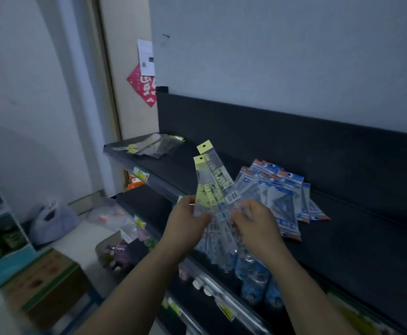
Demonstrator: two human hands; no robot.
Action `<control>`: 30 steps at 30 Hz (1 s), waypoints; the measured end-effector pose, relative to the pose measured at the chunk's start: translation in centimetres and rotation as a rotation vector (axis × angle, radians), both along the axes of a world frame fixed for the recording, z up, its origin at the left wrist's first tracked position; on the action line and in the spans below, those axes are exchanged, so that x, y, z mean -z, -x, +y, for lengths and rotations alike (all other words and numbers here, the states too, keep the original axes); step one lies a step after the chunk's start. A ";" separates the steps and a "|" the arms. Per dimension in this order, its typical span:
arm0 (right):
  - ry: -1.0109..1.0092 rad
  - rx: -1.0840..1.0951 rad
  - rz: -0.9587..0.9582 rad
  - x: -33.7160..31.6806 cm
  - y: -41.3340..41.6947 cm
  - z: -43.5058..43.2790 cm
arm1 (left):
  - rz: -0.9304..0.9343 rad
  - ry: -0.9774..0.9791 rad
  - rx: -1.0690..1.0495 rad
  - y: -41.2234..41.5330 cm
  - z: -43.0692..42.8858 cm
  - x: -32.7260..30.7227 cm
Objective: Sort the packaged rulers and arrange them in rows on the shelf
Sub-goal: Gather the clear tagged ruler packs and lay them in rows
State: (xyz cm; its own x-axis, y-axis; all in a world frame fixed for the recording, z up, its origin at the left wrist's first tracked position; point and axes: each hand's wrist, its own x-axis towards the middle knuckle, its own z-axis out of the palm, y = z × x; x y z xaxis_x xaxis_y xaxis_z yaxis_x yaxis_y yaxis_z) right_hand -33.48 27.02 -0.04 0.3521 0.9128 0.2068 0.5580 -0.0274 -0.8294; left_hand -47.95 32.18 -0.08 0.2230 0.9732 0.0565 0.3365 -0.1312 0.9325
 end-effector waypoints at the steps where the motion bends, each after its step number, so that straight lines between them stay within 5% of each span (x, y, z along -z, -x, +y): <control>1: 0.001 -0.009 0.000 0.1 0.5 1.0 | 0.001 -0.007 -0.002 0.5 0.8 0.1; 30: 0.070 -0.109 -0.011 0.8 6.3 39.9 | 0.024 -0.023 -0.179 7.6 37.2 0.4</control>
